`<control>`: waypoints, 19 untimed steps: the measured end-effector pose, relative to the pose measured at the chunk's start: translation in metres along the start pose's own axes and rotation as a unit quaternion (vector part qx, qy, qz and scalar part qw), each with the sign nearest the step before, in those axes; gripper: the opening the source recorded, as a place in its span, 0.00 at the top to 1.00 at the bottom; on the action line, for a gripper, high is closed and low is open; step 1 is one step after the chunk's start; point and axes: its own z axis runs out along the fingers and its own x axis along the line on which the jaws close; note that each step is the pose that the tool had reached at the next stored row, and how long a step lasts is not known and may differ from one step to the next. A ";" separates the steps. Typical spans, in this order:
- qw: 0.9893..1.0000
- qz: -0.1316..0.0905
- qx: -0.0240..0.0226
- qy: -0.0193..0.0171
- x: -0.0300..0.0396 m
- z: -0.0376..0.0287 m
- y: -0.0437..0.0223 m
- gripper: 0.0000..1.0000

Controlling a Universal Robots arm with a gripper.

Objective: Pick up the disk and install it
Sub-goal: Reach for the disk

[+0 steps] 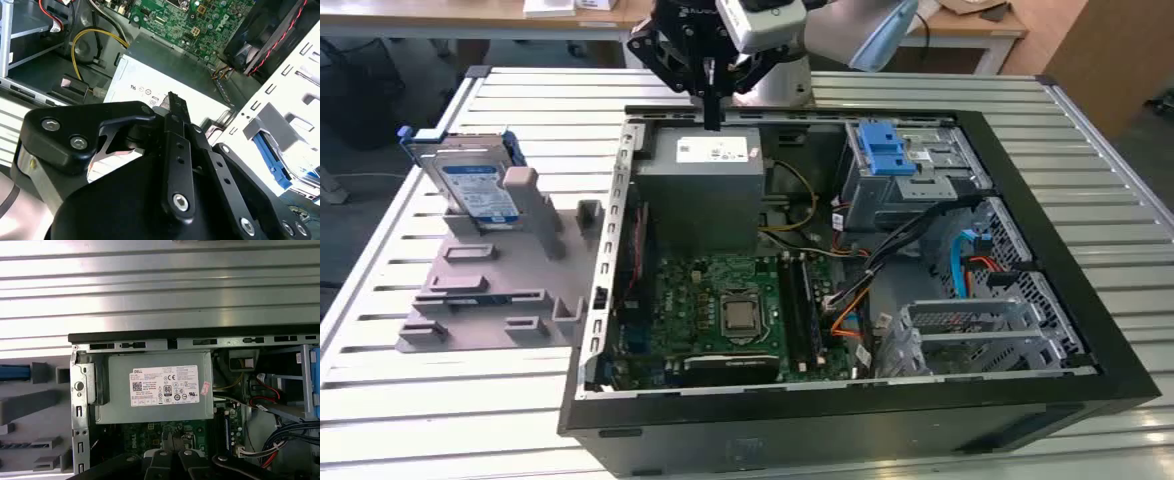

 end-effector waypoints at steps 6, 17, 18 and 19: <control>1.000 0.000 0.000 0.000 0.0003 0.0000 0.0000 0.89; 1.000 0.000 0.000 0.000 0.0037 -0.0001 -0.0003 0.89; 1.000 0.000 0.000 0.000 0.0044 -0.0002 -0.0004 0.89; 1.000 0.000 0.000 0.000 0.0051 -0.0001 -0.0004 0.89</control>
